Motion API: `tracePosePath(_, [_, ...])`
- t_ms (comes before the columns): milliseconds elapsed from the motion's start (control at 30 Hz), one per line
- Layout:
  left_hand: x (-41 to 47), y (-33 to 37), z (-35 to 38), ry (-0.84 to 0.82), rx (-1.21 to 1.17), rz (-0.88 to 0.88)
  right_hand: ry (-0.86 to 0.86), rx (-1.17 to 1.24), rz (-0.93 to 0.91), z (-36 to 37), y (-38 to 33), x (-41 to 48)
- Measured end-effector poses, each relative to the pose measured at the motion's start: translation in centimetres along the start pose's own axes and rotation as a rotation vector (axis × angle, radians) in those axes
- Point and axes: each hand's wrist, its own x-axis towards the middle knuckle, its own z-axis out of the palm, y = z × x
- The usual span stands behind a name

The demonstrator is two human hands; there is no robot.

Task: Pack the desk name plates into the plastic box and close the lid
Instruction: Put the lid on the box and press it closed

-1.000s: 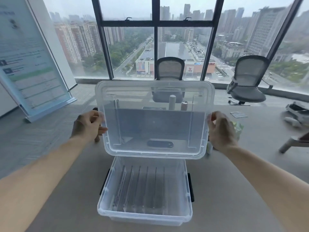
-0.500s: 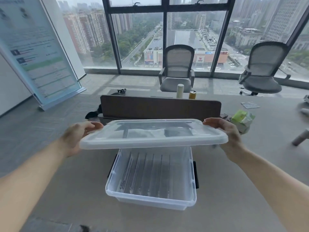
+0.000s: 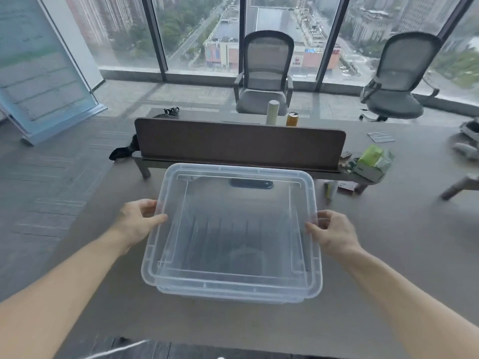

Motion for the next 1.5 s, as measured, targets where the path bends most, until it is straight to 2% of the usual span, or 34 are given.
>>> tracePosePath(433, [1.9,-5.3,3.9,-0.008,0.165,-0.048,-0.012,-0.163,0.089,5.0,2.5,2.0])
tracePosePath(667, [3.0,-6.5,5.2,-0.030,0.165,-0.090,-0.052,-0.199,0.134,6.4,4.2,2.7])
tracePosePath(933, [3.3,-6.8,5.6,-0.060,0.139,-0.063,0.002,-0.131,0.143,7.5,4.9,2.3])
tracePosePath(1300, [2.9,-7.8,6.4,0.020,0.057,-0.136,-0.041,-0.076,0.210,7.4,5.5,2.3])
tracePosePath(1400, [2.6,-8.2,6.8,-0.026,-0.150,-0.233,-0.089,-0.129,0.212,7.6,5.8,2.4])
tracePosePath(1500, [2.9,-8.8,6.7,-0.074,-0.284,-0.376,-0.159,-0.106,0.322,7.7,6.1,2.6])
